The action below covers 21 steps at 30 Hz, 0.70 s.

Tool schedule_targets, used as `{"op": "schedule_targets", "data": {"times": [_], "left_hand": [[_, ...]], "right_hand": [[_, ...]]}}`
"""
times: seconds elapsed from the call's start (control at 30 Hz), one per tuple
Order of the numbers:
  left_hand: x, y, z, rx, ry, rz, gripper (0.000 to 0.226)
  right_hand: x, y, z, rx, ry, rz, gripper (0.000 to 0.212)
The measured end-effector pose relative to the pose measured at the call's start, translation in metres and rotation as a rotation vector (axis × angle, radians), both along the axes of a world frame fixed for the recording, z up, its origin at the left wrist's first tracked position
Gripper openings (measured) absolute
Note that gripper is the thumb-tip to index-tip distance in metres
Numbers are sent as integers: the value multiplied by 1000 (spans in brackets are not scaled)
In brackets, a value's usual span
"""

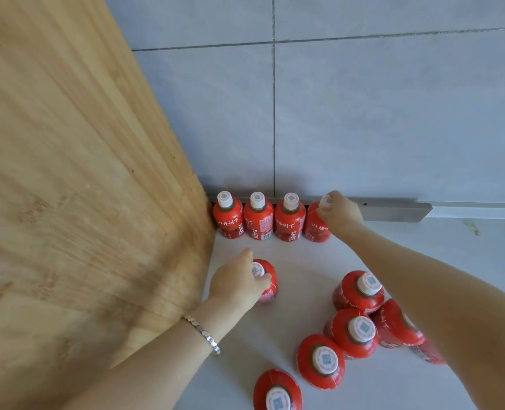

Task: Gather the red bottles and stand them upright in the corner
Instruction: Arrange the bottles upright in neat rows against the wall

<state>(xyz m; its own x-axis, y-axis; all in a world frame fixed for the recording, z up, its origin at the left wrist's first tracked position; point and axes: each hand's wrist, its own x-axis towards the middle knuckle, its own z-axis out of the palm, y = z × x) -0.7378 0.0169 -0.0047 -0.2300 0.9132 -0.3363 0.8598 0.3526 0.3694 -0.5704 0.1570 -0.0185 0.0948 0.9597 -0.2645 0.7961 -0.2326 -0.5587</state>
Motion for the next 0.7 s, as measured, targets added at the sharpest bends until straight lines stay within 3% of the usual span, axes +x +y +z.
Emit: {"op": "schedule_targets", "data": {"times": [0.17, 0.3, 0.53, 0.7], "left_hand": [[-21, 24, -5, 109, -70, 204, 36], [-38, 50, -4, 163, -45, 275, 34], [-61, 68, -12, 124, -26, 194, 38], [-59, 61, -21, 174, 2, 164, 39]], "right_hand": [[7, 0, -2, 27, 97, 11, 45], [12, -14, 5, -33, 97, 56, 68], [6, -66, 9, -194, 16, 450, 36], [15, -90, 17, -206, -154, 627, 31]]}}
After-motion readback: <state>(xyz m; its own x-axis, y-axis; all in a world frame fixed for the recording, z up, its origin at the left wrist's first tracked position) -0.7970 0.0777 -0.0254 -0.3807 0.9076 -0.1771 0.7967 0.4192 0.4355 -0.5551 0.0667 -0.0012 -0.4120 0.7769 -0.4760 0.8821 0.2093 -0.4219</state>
